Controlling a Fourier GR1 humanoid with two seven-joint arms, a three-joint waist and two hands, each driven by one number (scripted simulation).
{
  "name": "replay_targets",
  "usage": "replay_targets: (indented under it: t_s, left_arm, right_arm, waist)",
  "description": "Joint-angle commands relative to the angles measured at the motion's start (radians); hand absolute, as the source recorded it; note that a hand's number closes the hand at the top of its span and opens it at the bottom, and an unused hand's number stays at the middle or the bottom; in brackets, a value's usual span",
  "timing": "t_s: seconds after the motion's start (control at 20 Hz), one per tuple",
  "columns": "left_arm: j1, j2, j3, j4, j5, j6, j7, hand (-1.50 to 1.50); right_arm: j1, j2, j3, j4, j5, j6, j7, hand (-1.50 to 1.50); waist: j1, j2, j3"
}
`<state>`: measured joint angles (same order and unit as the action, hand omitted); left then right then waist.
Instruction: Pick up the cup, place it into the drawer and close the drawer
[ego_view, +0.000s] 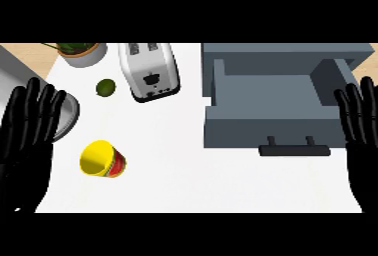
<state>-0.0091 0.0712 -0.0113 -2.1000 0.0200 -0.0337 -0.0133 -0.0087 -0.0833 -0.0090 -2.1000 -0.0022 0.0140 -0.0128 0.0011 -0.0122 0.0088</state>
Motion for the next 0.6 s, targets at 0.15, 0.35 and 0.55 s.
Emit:
replay_targets:
  t_s: [0.15, 0.35, 0.55]
  left_arm:
    - [0.086, 0.106, -0.045, -0.068, 0.247, -0.281, -0.019, -1.5]
    - [0.16, 0.157, -0.03, 0.015, 0.51, -0.416, 0.062, -1.5]
    - [0.224, 0.258, 0.1, 0.078, 0.7, -0.535, 0.057, -1.5]
  right_arm:
    - [-0.019, -0.011, -0.05, 0.005, -0.016, -0.012, 0.019, -1.5]
    - [-0.006, -0.051, 0.012, 0.013, 0.048, 0.023, 0.078, -1.5]
    - [-0.031, -0.033, 0.036, 0.049, 0.064, 0.017, 0.09, -1.5]
  waist:
    - [0.01, 0.009, -0.01]
    - [0.015, 0.013, -0.012]
    - [0.013, 0.013, -0.01]
